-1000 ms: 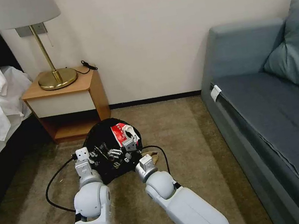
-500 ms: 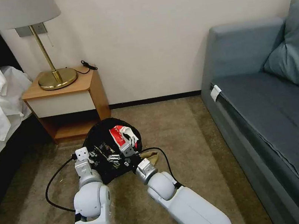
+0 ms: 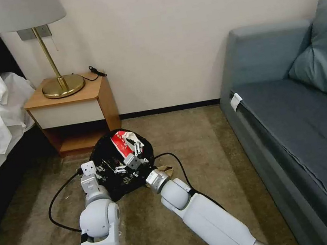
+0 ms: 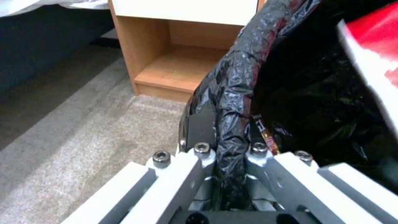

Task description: Pick up the trash bin, then pick up the garbage on the floor and place it into the trash bin.

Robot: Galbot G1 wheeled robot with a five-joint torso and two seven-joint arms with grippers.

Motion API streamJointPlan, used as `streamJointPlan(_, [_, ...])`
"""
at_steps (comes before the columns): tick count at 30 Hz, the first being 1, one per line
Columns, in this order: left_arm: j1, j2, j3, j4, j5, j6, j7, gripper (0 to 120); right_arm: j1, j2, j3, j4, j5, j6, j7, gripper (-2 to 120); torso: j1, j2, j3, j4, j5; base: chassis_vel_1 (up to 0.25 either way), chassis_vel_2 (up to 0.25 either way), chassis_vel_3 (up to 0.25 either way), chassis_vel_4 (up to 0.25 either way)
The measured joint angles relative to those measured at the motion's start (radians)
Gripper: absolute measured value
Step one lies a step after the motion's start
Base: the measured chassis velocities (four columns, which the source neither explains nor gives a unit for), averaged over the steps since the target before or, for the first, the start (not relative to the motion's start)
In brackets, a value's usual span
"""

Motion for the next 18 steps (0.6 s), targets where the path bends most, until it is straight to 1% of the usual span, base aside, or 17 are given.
streamJointPlan(1, [-0.001,0.000,0.000,0.000,0.000,0.001,0.000,1,0.008,-0.009,-0.007,-0.013,-0.021,0.007,-0.004,100,0.000,0.000,0.000,0.0000,0.0000,0.000,0.000,0.000,0.000])
streamJointPlan(8, [-0.004,0.005,-0.005,0.003,-0.001,0.008,-0.001,1,0.070,-0.051,-0.037,-0.033,-0.074,0.008,-0.030,100,0.000,0.000,0.000,0.0000,0.0001,0.000,0.000,0.000,0.000])
streamJointPlan(15, [-0.007,0.007,-0.008,0.011,-0.001,0.012,-0.002,1,0.134,-0.082,-0.094,-0.056,-0.085,-0.006,-0.040,100,0.000,0.000,0.000,0.0000,0.0000,0.000,0.000,0.000,0.000])
streamJointPlan(17, [-0.010,0.009,-0.010,0.019,-0.001,0.012,-0.002,1,0.163,-0.108,-0.148,-0.056,-0.064,-0.022,-0.066,100,0.000,0.000,0.000,0.0000,0.0001,0.000,0.000,0.000,0.000])
streamJointPlan(18, [-0.010,0.009,-0.010,0.019,-0.001,0.012,-0.002,1,0.163,-0.108,-0.148,-0.056,-0.064,-0.022,-0.066,100,0.000,0.000,0.000,0.0000,0.0001,0.000,0.000,0.000,0.000])
